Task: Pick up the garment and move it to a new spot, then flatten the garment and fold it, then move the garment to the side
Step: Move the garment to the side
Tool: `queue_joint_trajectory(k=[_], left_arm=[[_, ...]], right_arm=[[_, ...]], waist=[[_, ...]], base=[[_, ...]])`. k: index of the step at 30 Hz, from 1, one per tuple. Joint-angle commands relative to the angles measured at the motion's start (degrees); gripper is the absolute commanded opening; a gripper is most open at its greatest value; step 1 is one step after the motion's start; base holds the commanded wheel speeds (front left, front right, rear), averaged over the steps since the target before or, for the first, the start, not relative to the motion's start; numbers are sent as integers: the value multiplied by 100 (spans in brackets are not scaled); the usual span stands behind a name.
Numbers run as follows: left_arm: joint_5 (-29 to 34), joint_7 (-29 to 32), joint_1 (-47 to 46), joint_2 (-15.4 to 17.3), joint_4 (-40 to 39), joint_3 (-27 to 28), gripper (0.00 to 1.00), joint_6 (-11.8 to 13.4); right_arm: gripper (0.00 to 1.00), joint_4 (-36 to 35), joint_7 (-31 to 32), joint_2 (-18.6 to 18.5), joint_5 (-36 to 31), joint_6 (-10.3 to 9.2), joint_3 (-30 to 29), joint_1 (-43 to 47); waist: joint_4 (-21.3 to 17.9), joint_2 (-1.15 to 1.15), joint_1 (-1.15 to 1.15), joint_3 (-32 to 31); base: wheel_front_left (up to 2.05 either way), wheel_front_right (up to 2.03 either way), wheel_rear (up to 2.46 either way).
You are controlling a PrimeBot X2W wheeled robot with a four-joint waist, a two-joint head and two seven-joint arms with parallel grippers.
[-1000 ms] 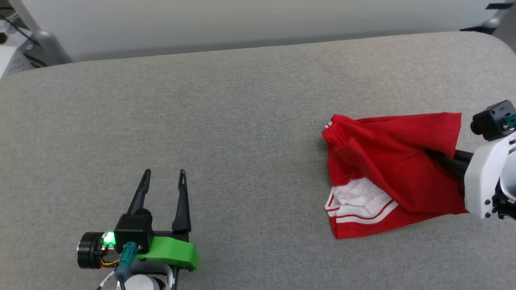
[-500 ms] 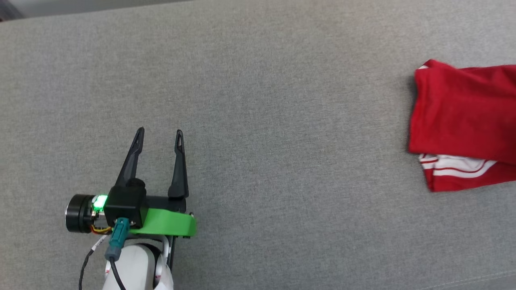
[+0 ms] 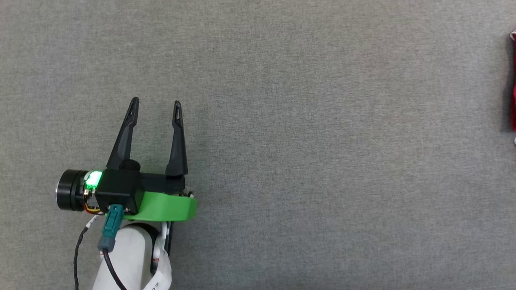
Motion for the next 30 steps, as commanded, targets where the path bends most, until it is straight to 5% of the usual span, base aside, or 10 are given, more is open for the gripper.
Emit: queue_joint_trajectory(k=[1, 4, 5, 6, 10, 19, 25, 30], left_arm=[[44, -33, -105, 31, -25, -1, 100, 30], [38, -33, -101, 46, -24, 8, 100, 54], [35, -33, -91, 52, -16, 13, 100, 64], [33, -33, -81, 55, -3, 15, 100, 71], [2, -33, -15, 44, 80, 7, 100, 105], [-162, -33, 479, -38, 280, 26, 100, 200], [-268, -33, 850, -70, 347, 158, 100, 242], [-306, -33, 1052, -76, 411, 268, 100, 209]], right_arm=[[0, 109, -71, 65, -97, -4, -11, -120], [0, 335, -126, 201, -127, -4, -51, -183], [43, 430, -154, 265, -130, -4, -87, -210], [100, 500, -186, 313, -151, -4, -111, -227], [100, 678, -433, 438, -255, -4, -204, -248], [100, 388, -2254, 665, -1035, -4, -601, -90], [100, -84, -3414, 1217, -1707, -4, -1299, 252], [100, -903, -3728, 1923, -2256, -4, -2022, 838]], waist=[[115, -1, -1, 118], [112, -1, -1, 99], [107, -1, -1, 70], [104, -1, -1, 29], [120, -1, -1, -280], [219, -1, -1, -1279], [340, -1, -1, -1789], [463, -1, -1, -2087]], base=[[0, 0, 0], [0, 0, 0], [0, 0, 0], [0, 0, 0], [0, 0, 0], [0, 0, 0], [0, 0, 0], [0, 0, 0]])
